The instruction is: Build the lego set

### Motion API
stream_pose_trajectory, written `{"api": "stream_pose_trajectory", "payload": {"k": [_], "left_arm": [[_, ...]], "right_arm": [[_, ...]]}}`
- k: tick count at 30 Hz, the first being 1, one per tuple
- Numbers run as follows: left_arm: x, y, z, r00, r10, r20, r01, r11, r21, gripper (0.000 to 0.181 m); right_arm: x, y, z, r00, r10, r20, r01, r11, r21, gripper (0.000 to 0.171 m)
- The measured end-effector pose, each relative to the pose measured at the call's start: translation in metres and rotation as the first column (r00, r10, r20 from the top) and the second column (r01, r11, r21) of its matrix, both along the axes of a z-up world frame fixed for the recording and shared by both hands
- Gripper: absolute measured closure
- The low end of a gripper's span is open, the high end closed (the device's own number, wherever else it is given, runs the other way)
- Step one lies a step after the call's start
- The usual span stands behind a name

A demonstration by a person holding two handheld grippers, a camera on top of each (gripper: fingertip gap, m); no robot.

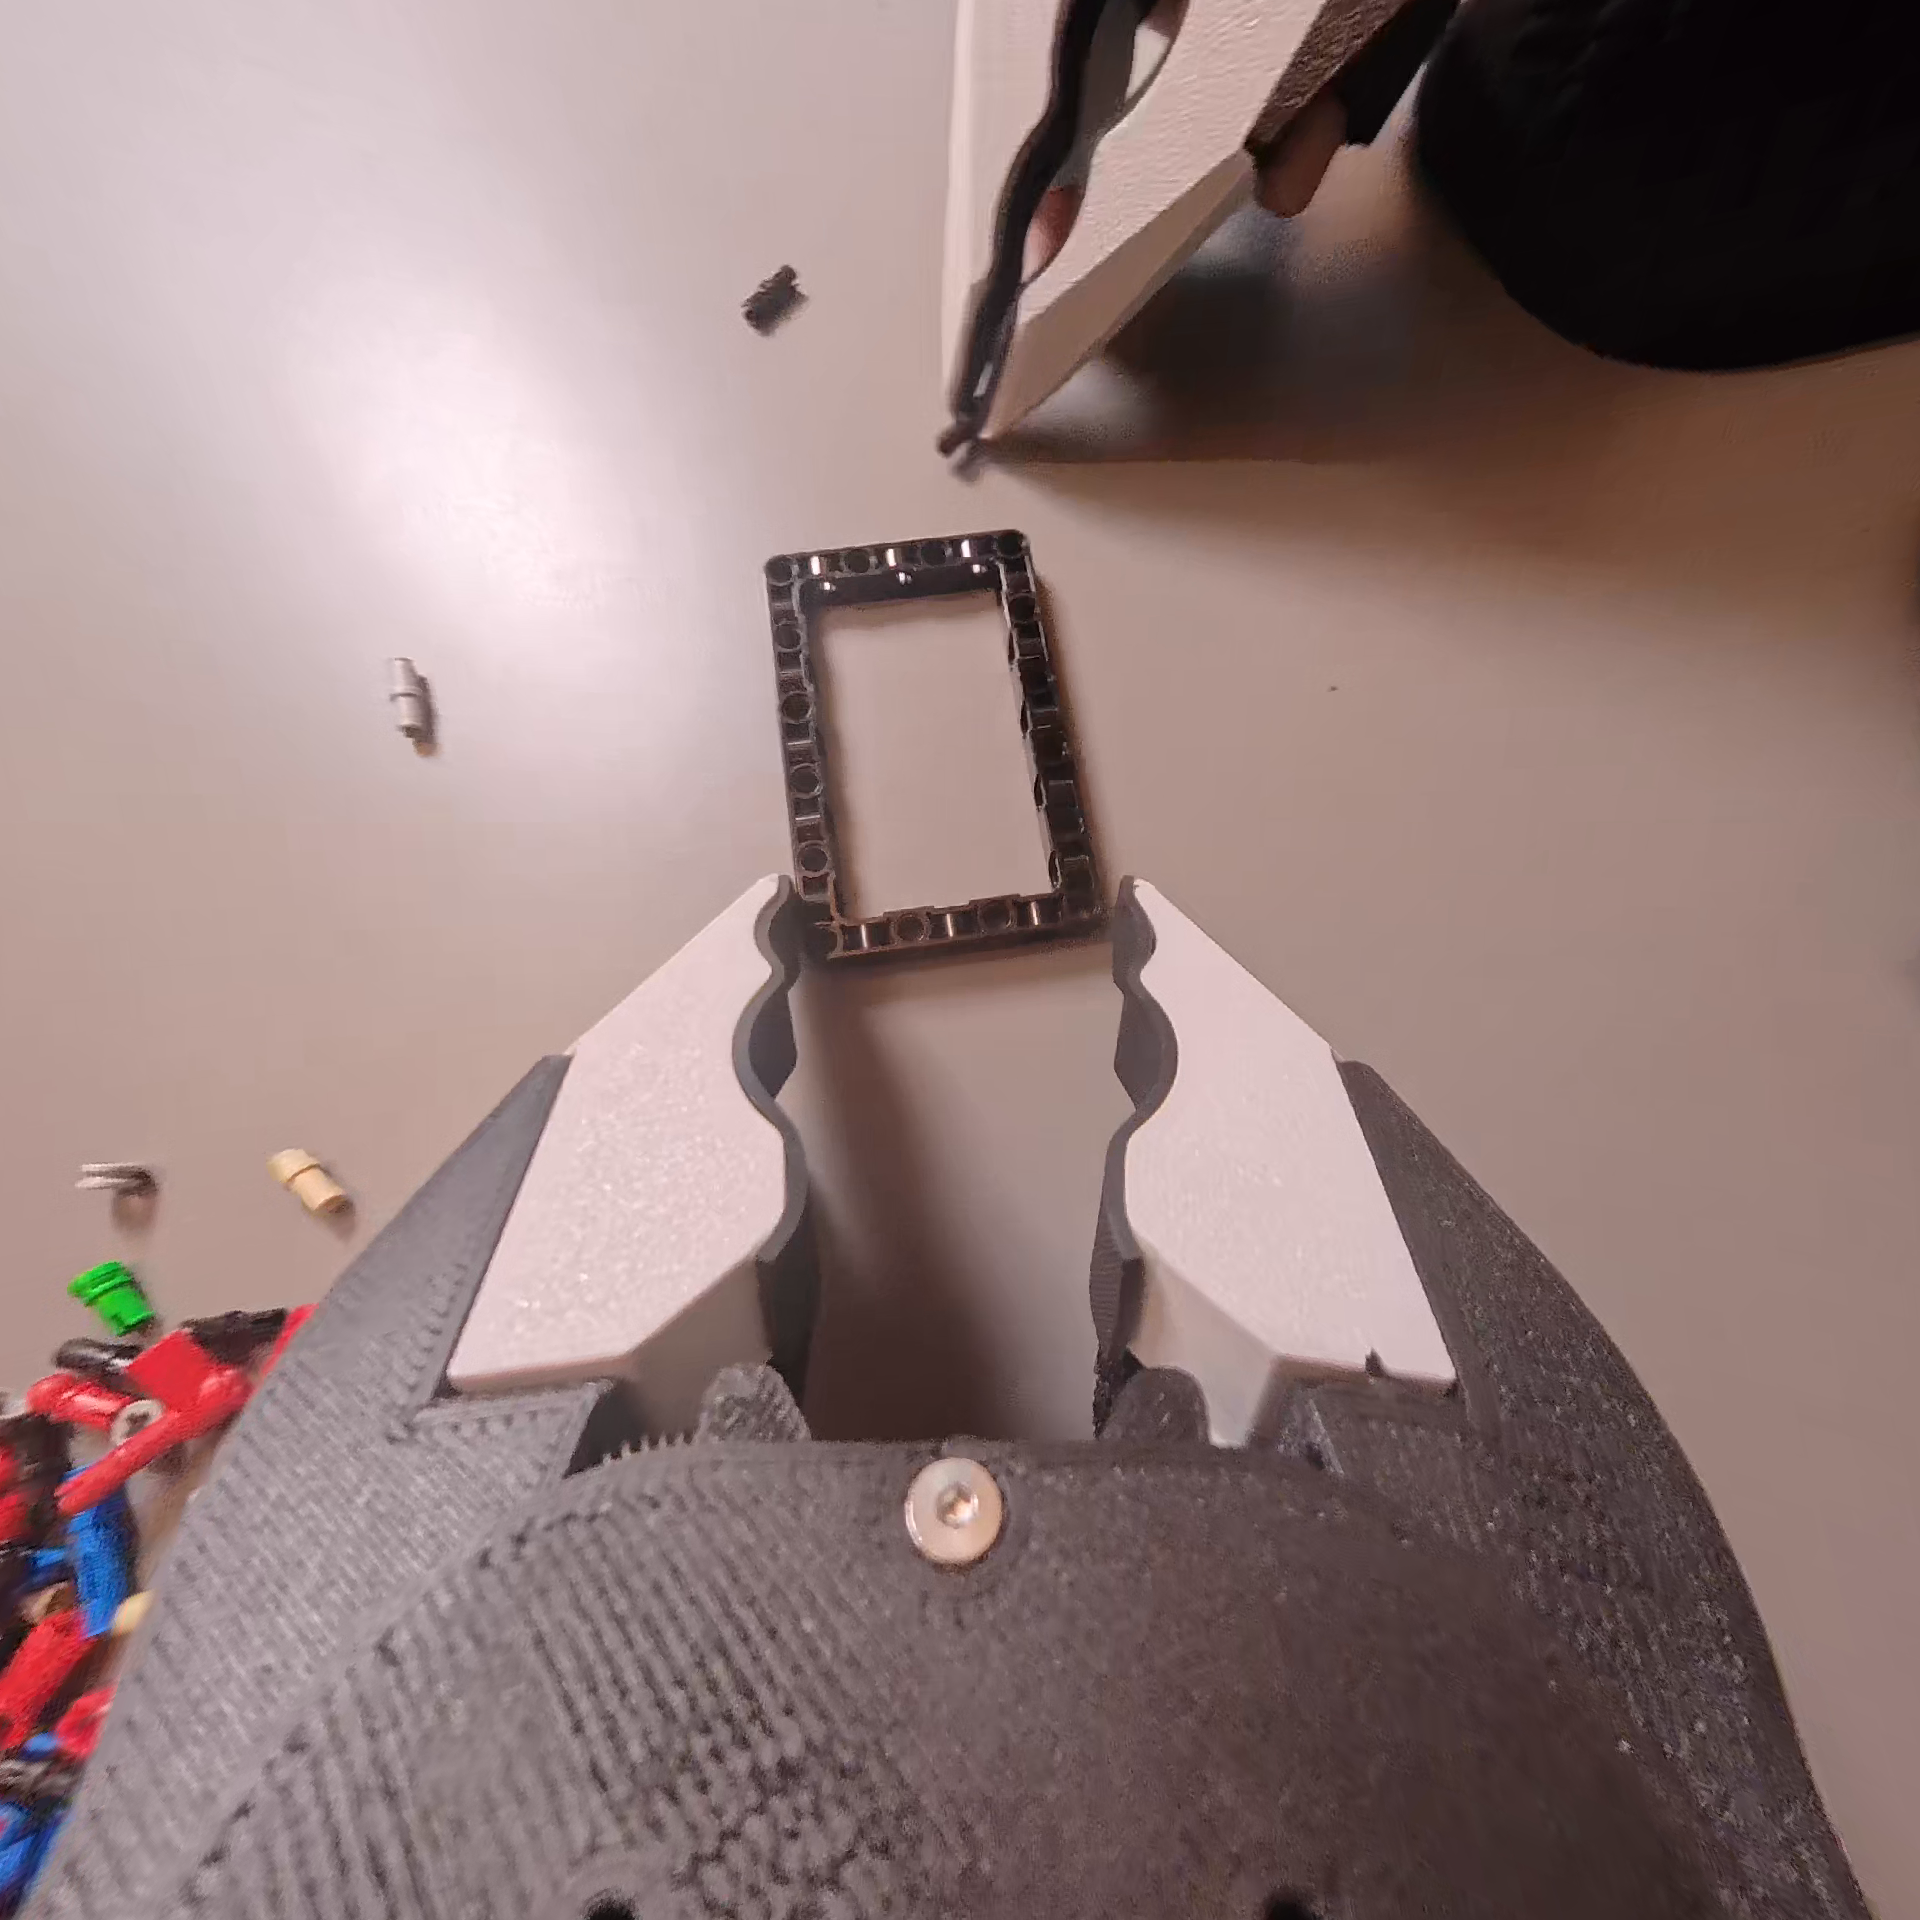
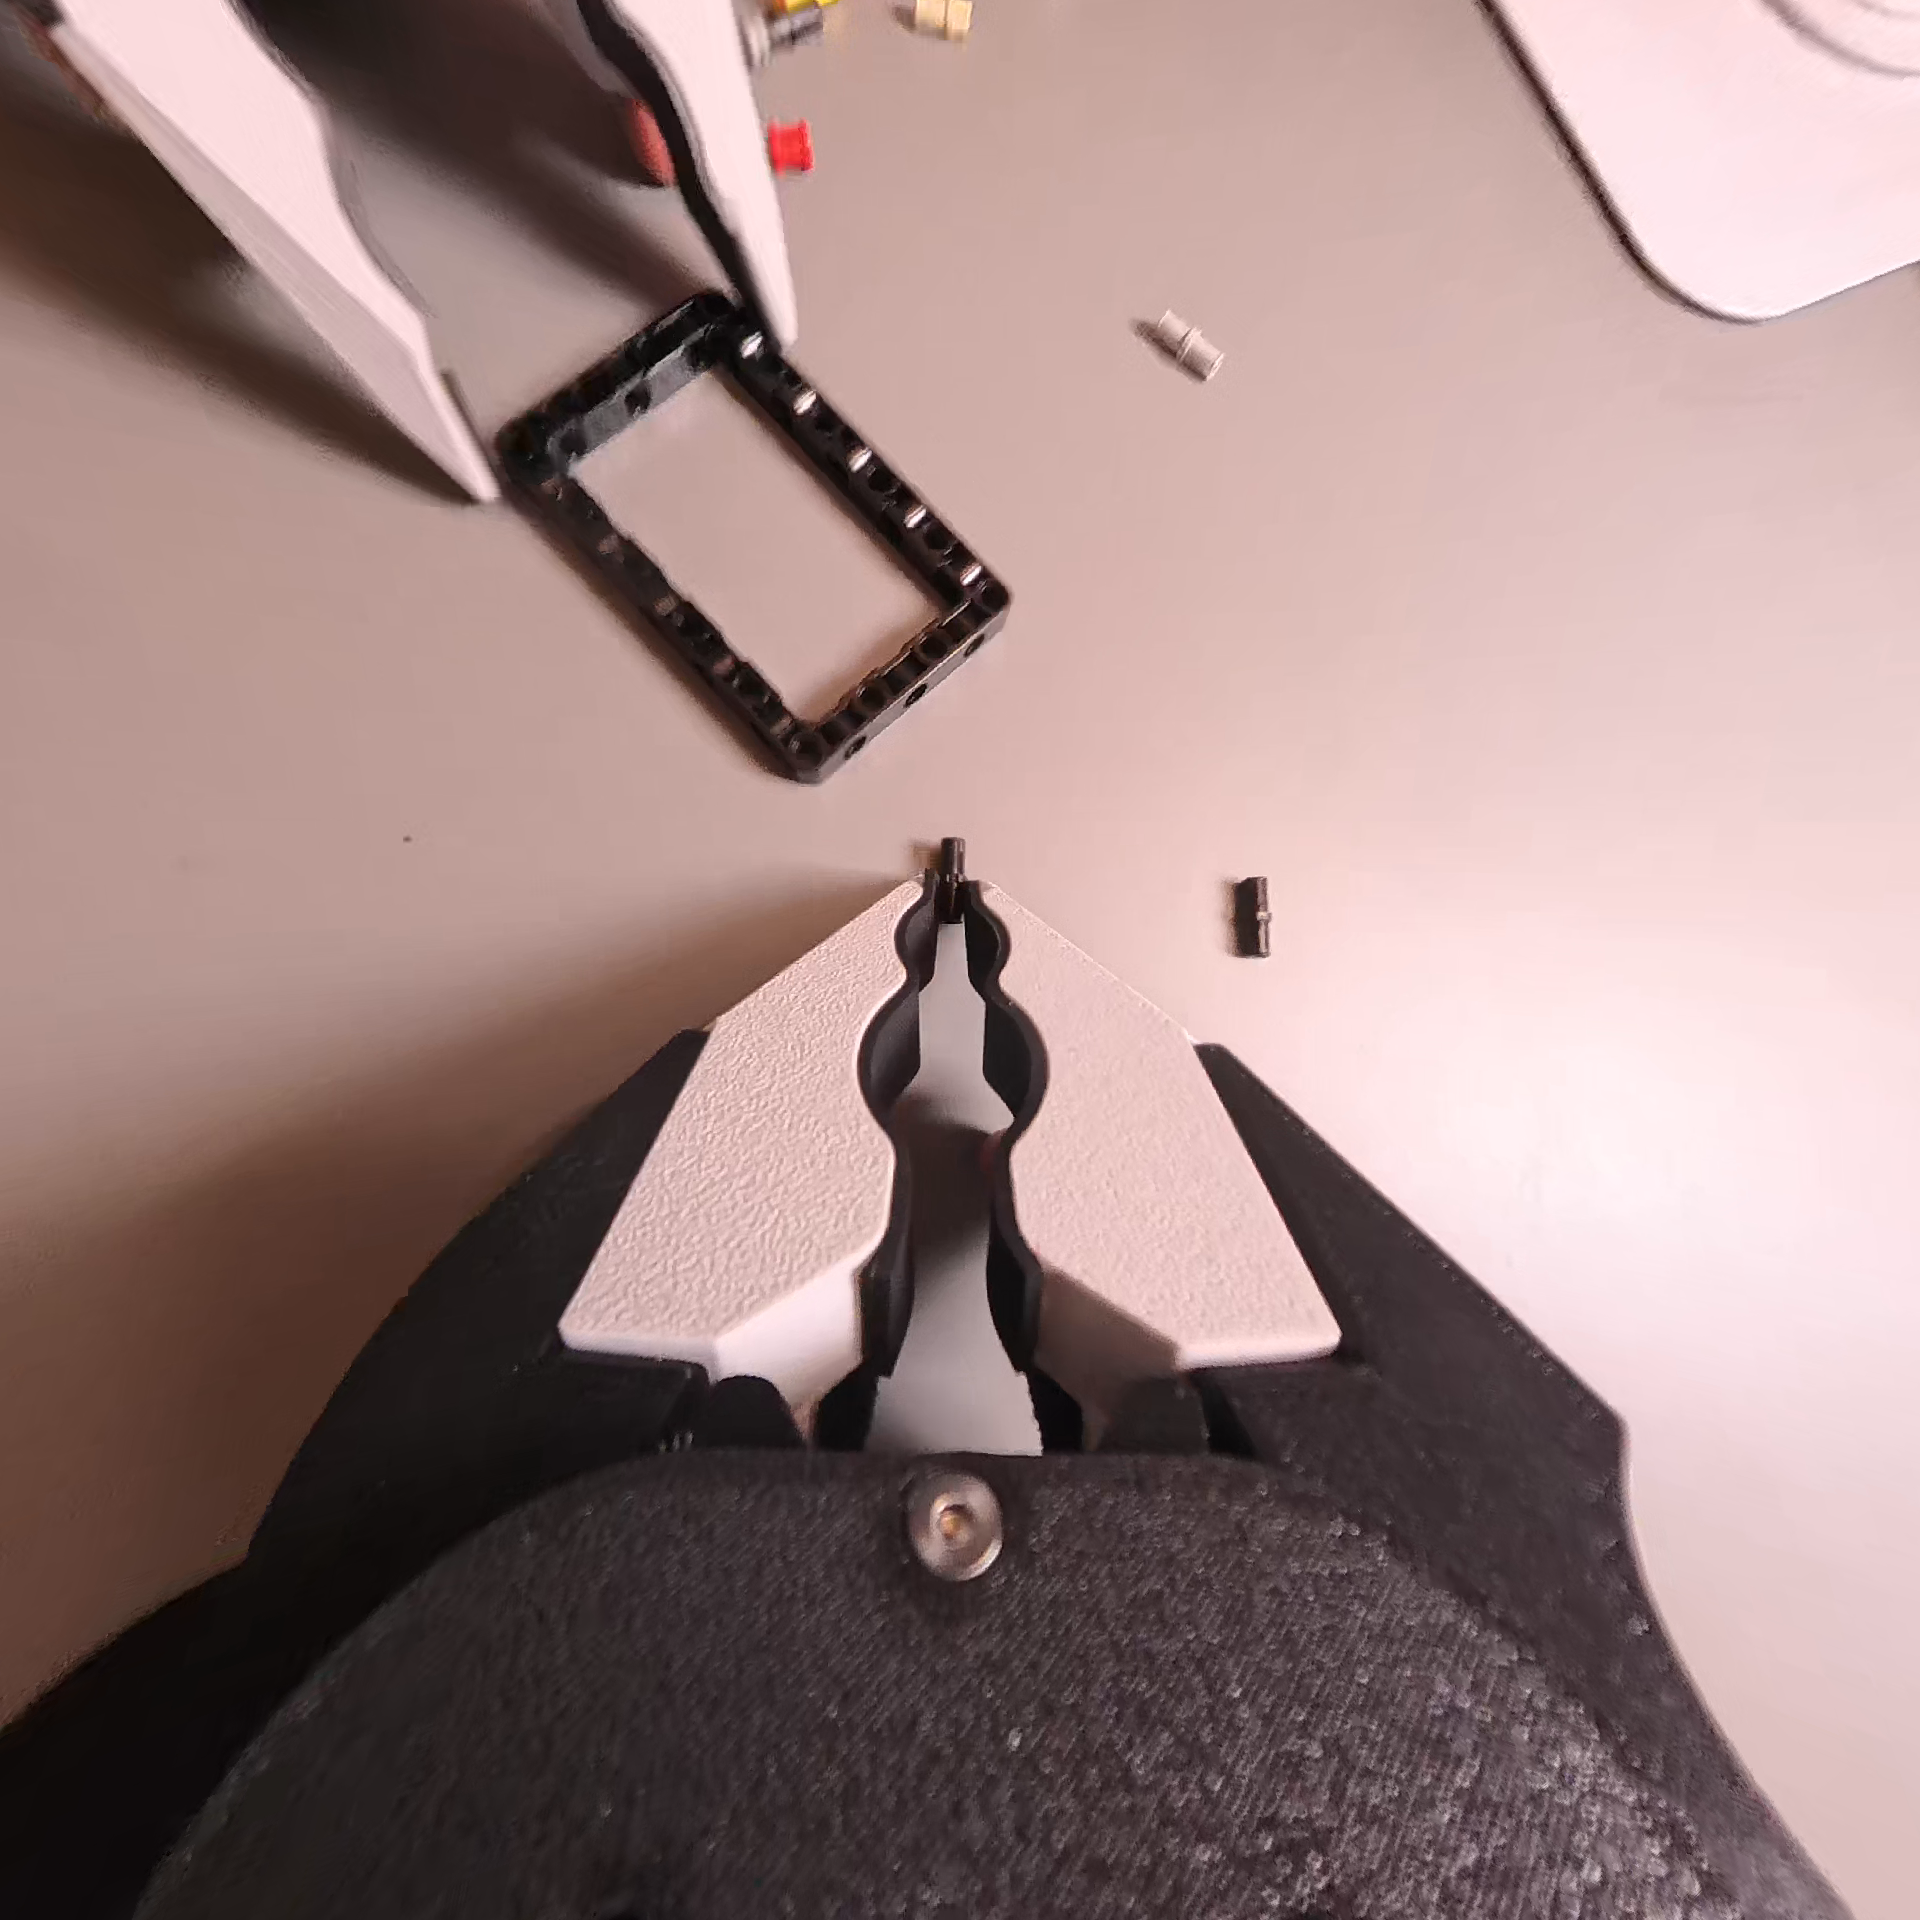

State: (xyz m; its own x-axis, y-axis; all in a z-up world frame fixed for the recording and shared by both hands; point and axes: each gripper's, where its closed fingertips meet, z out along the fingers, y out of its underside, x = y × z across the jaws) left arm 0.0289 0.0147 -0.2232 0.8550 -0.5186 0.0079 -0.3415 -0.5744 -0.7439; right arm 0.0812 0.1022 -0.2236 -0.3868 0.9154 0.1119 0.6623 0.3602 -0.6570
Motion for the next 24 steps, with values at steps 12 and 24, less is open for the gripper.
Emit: {"api": "stream_pose_trajectory", "payload": {"k": [12,24], "left_arm": [[0.003,0.005,-0.001,0.998,0.063,-0.009,-0.063,0.997,-0.033,0.102],[0.009,0.020,0.023,0.921,0.256,0.293,-0.235,0.966,-0.105,0.124]], "right_arm": [[-0.015,-0.018,0.021,0.994,-0.083,-0.071,0.062,0.963,-0.263,0.169],[-0.020,0.001,0.046,0.960,-0.224,-0.171,0.171,0.946,-0.276,0.169]]}}
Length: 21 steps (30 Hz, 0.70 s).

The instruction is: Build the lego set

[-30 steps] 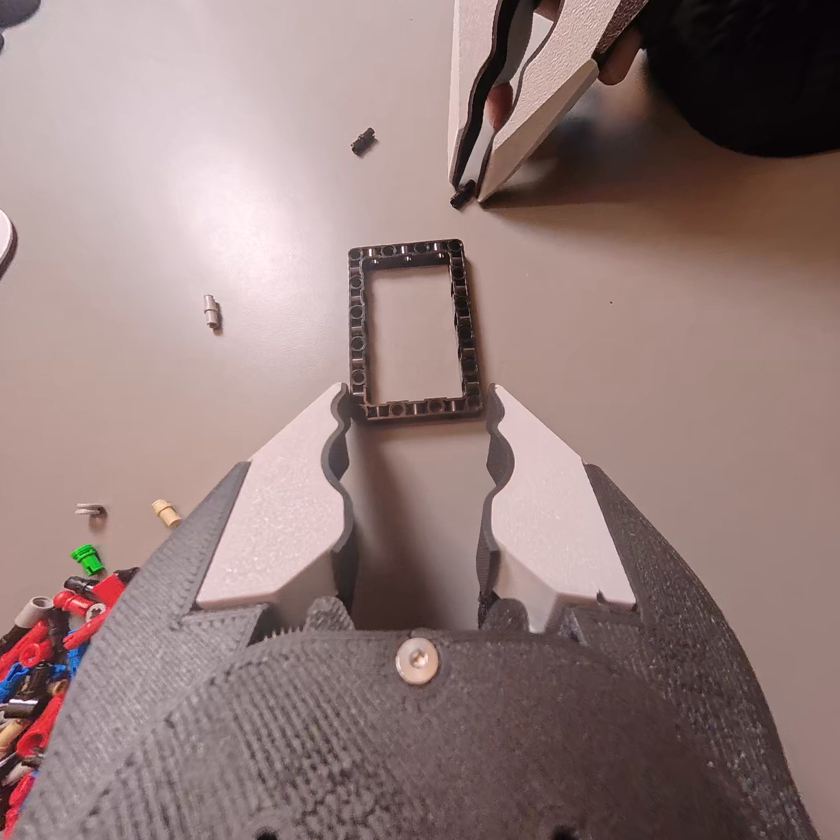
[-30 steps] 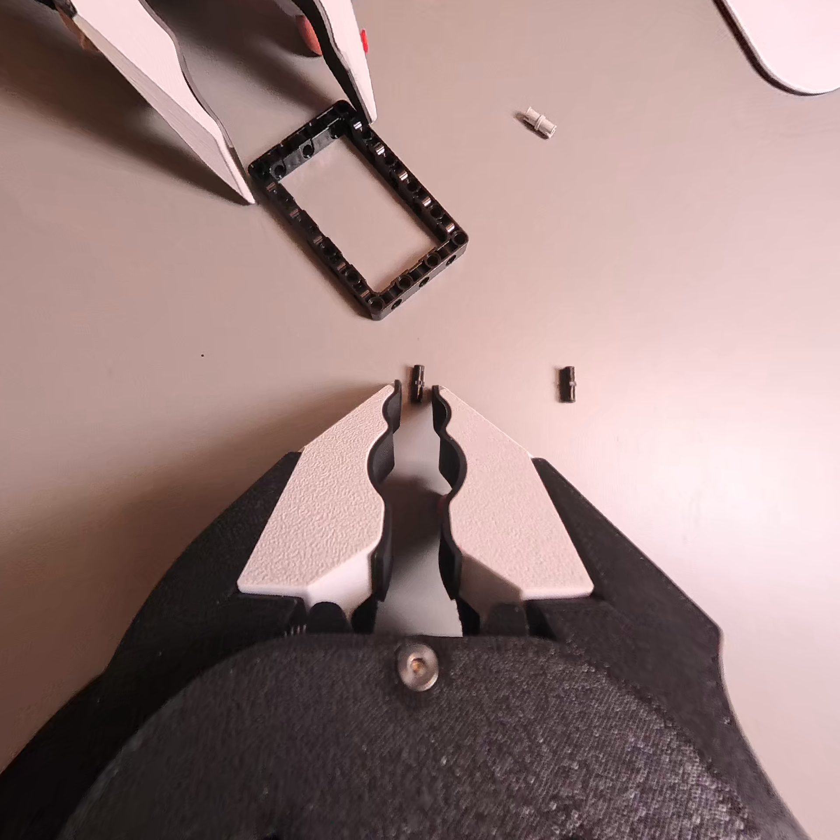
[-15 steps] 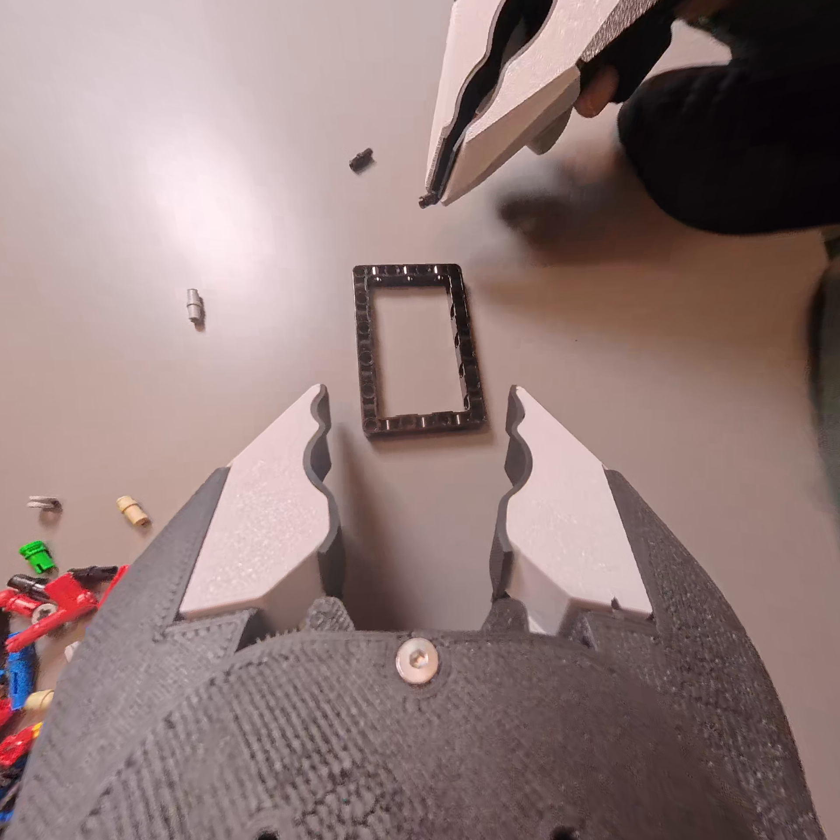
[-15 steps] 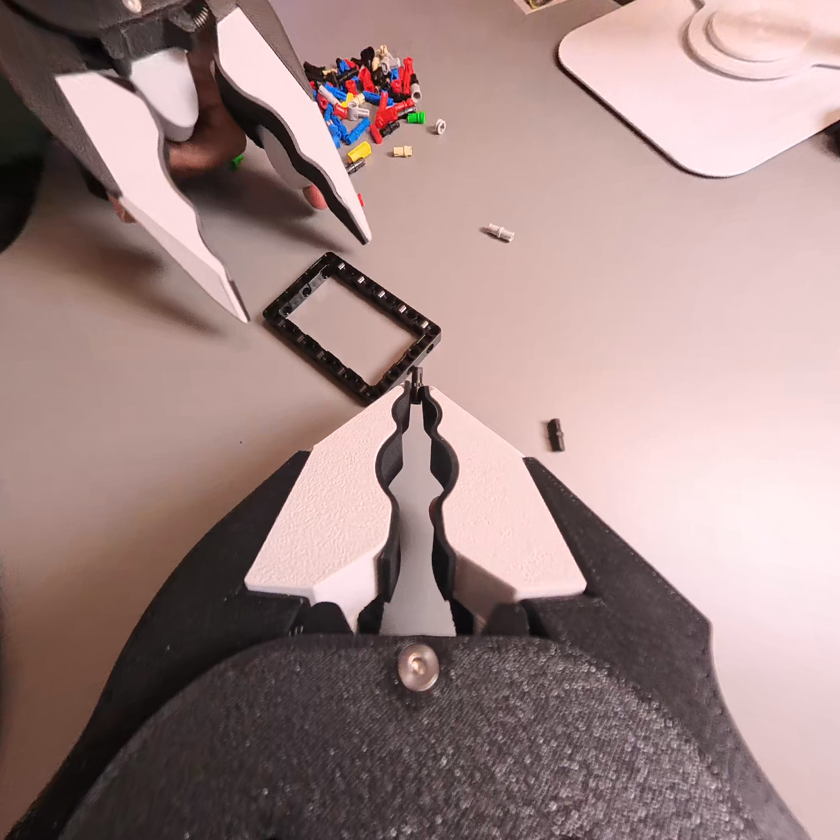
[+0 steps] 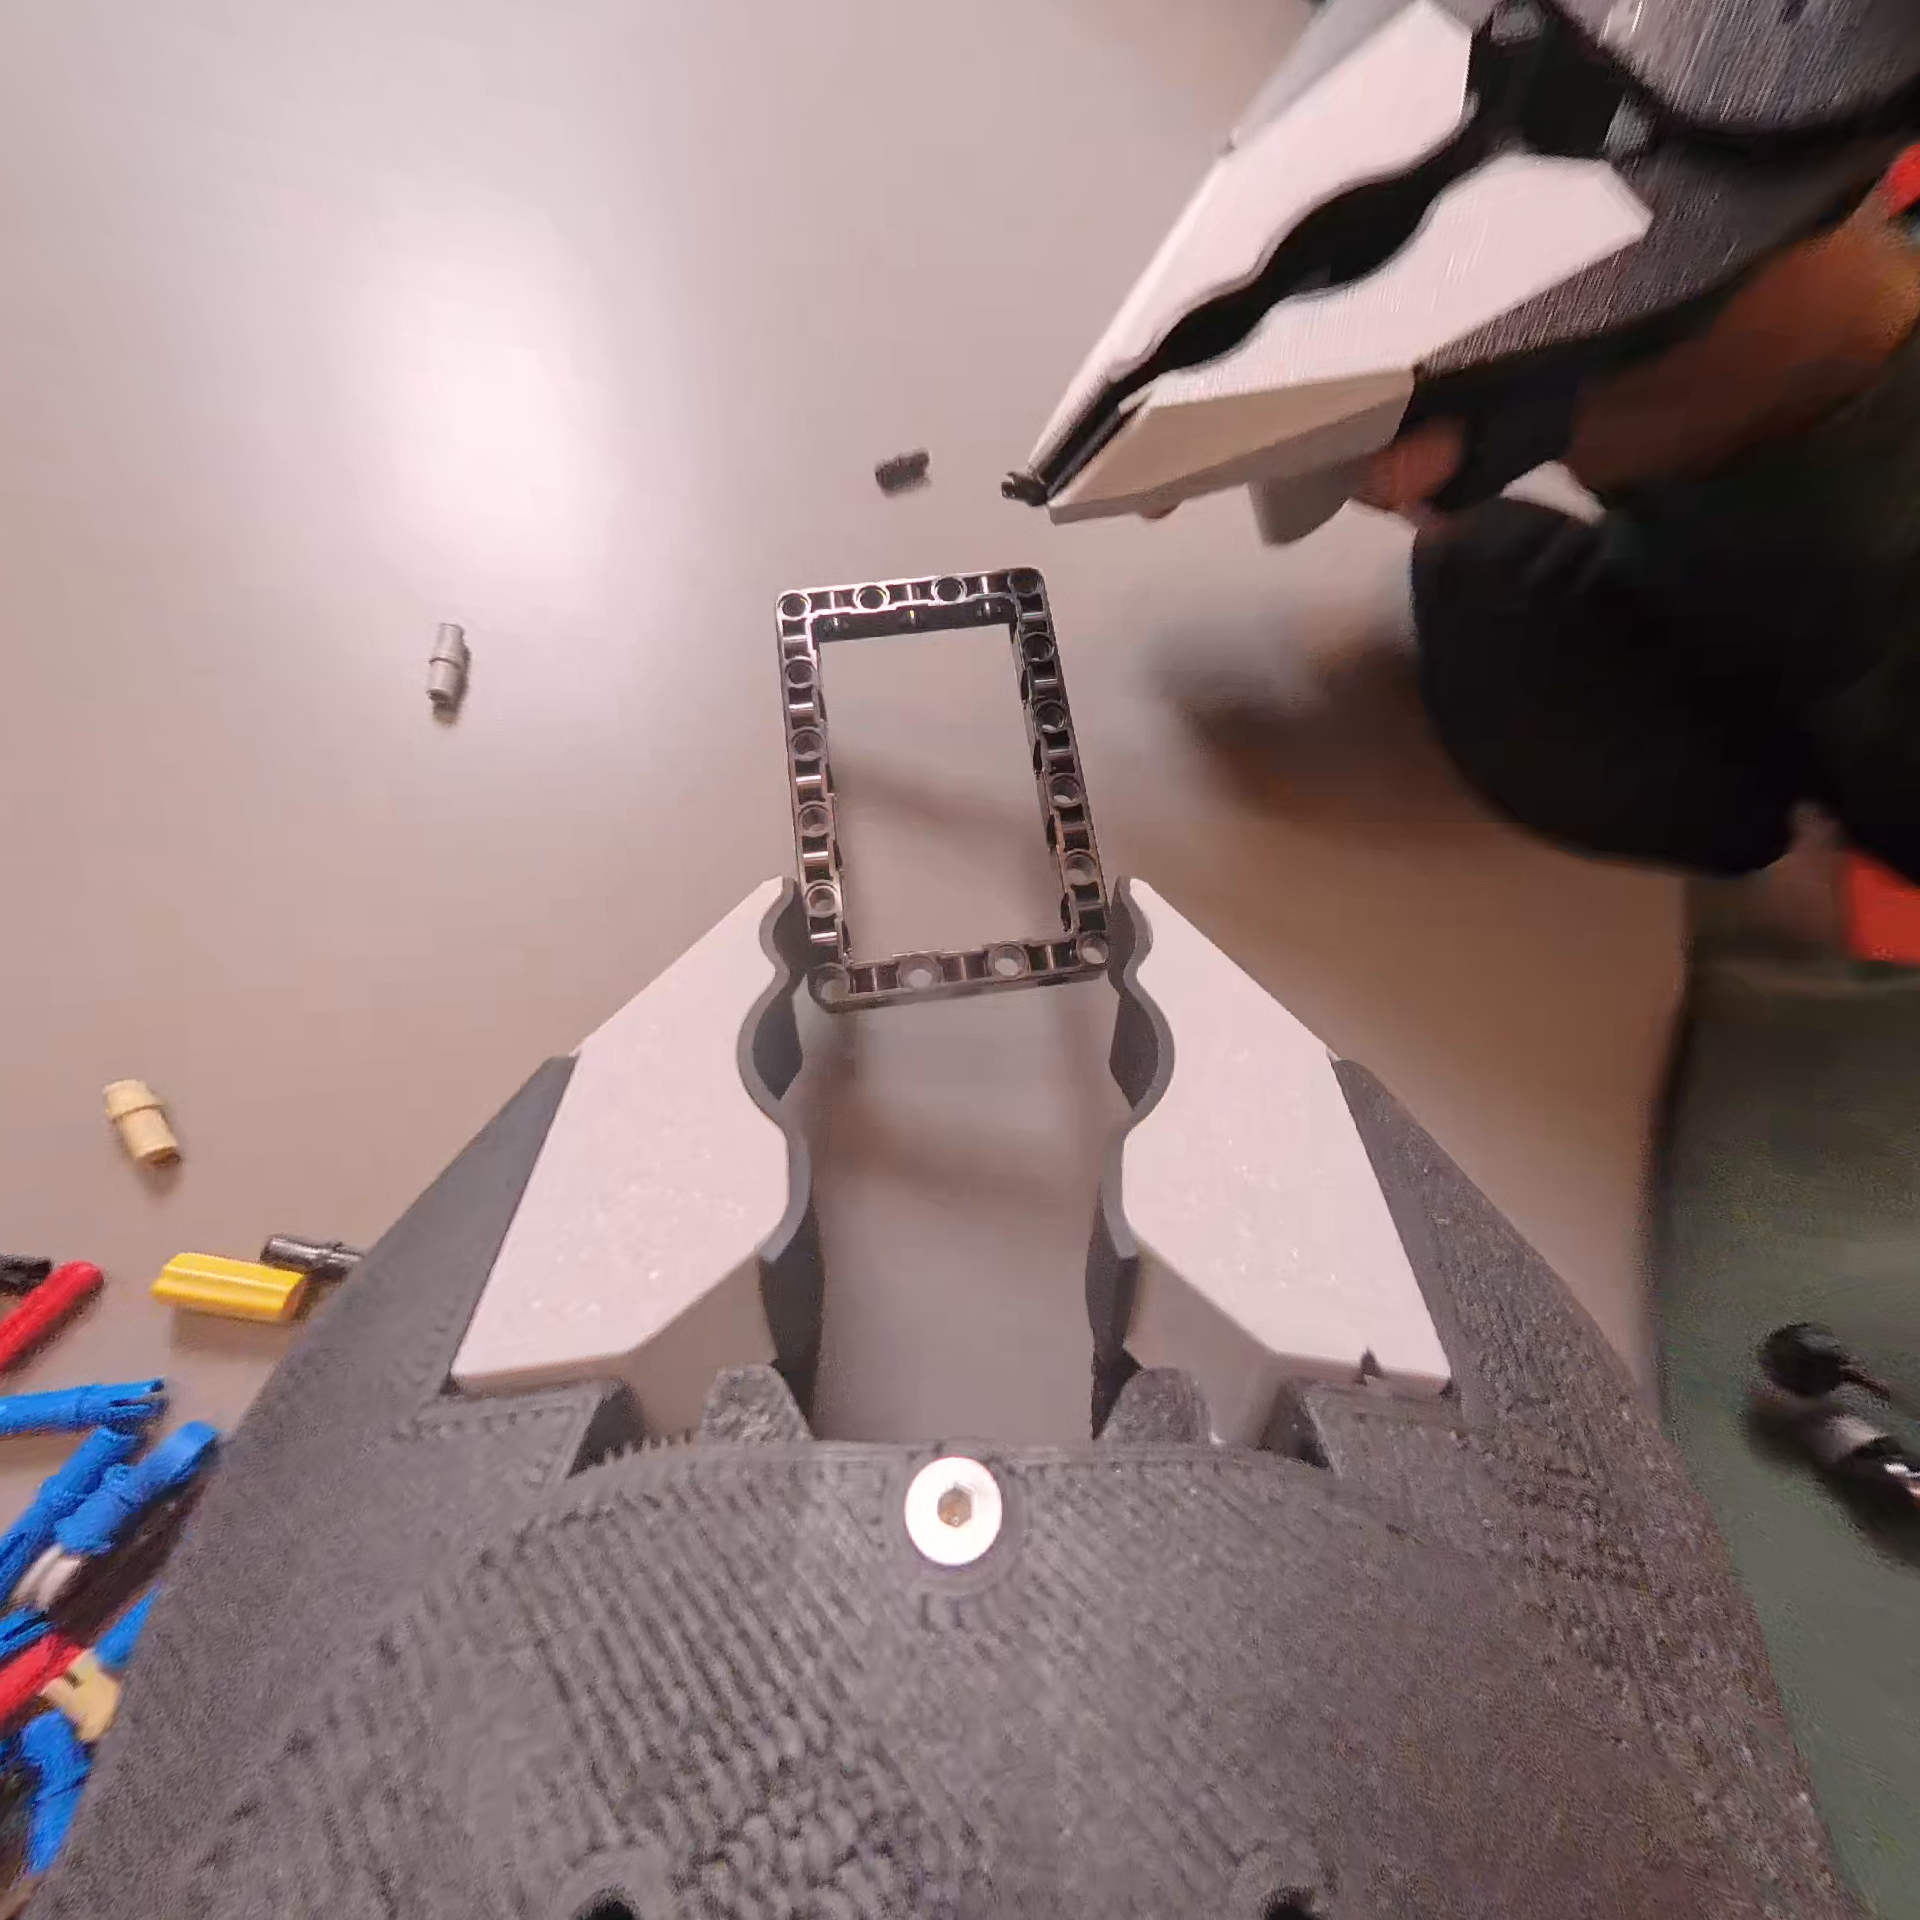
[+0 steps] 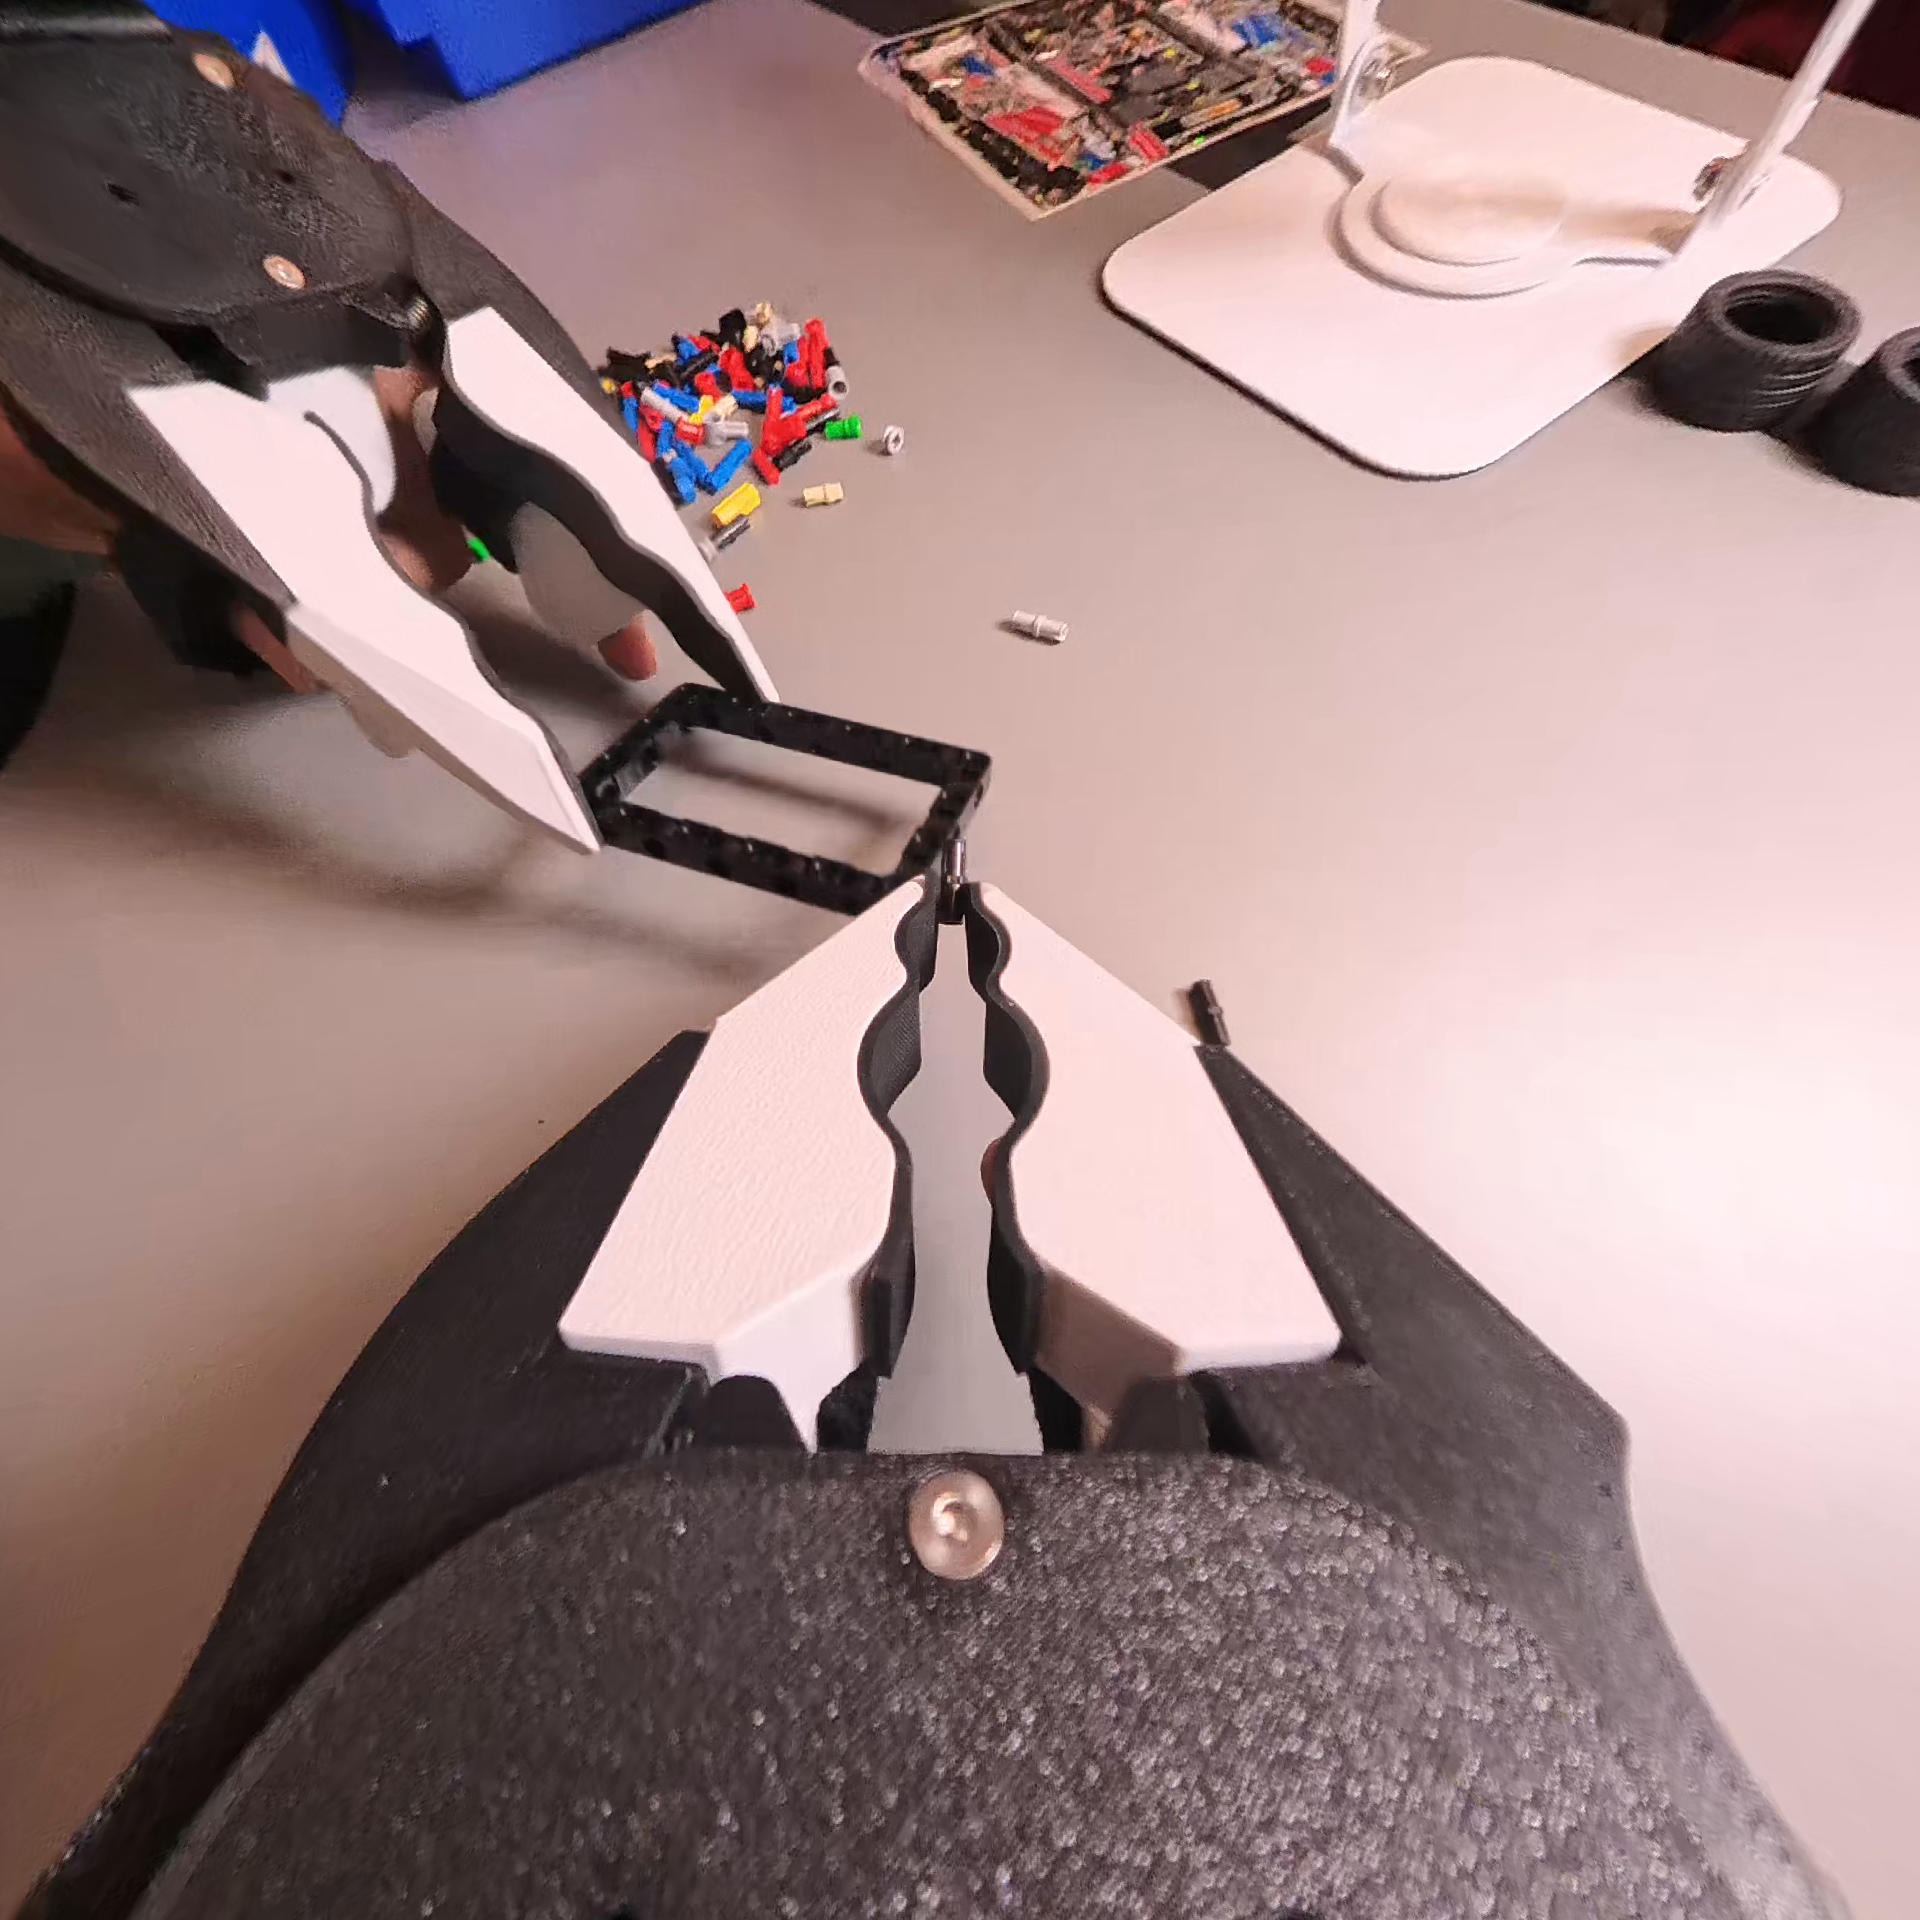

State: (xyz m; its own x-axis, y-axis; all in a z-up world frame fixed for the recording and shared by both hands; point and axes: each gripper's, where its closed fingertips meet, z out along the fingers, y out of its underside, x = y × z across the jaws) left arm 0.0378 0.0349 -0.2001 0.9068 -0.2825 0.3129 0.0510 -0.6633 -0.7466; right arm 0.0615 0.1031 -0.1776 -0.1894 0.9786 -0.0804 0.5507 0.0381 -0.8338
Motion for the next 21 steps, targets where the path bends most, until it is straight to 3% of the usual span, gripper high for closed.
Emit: {"api": "stream_pose_trajectory", "payload": {"k": [6,17,21], "left_arm": [[-0.006,0.002,0.013,0.989,0.048,0.143,-0.053,0.998,0.027,0.124],[-0.005,-0.005,-0.020,0.986,0.053,-0.157,-0.067,0.994,-0.088,0.122],[0.019,-0.014,-0.006,0.999,-0.039,0.000,0.039,0.993,-0.107,0.127]], "right_arm": [[0.002,0.006,0.003,0.999,-0.048,-0.013,0.048,0.999,0.000,0.169],[0.000,-0.002,-0.011,0.999,-0.009,0.043,0.008,1.000,0.008,0.169],[-0.001,-0.010,-0.019,0.996,0.040,0.084,-0.042,0.999,0.031,0.169]]}}
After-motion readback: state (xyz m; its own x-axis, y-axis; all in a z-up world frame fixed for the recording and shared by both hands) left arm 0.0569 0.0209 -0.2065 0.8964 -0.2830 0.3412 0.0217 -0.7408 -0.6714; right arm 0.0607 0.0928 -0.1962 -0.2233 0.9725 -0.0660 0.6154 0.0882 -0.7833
